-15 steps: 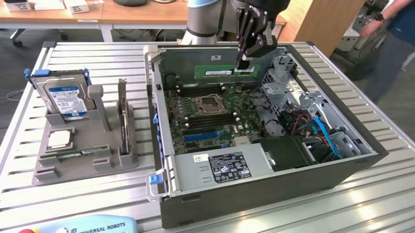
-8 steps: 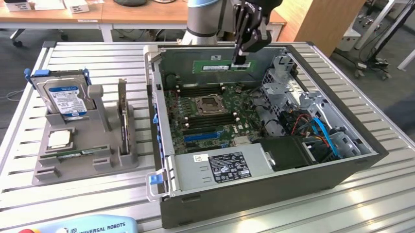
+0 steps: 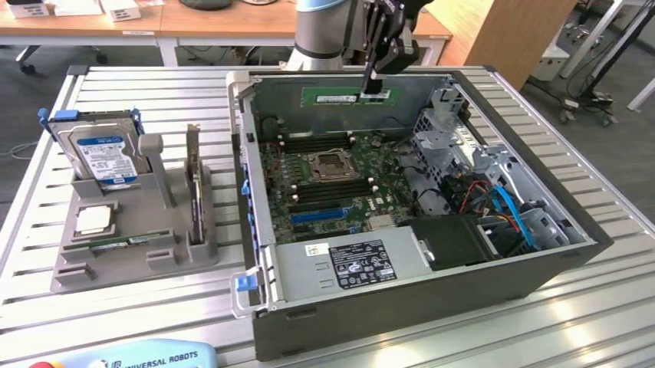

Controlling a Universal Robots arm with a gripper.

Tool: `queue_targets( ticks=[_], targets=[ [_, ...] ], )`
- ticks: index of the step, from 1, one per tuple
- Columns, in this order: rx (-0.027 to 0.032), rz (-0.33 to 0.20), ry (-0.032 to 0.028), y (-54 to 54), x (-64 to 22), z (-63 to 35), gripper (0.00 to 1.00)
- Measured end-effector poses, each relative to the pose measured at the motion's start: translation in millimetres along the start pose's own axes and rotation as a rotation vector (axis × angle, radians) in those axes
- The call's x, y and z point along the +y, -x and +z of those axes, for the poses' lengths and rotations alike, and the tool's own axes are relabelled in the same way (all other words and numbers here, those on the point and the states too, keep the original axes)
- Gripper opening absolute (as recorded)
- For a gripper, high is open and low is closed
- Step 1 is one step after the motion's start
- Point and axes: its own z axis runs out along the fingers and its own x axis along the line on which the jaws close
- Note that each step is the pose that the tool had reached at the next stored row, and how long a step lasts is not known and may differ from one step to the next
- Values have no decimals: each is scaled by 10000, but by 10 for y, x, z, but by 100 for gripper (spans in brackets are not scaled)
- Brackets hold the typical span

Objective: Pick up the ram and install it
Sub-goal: 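Pick up the ram and move it above insertion slot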

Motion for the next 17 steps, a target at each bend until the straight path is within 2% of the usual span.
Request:
queue_targets(
  ticks=[5,17],
  targets=[
    [-2,1,-1,0,0,13,11],
    [-1,20,-15,-2,-8,212,11]
  ],
)
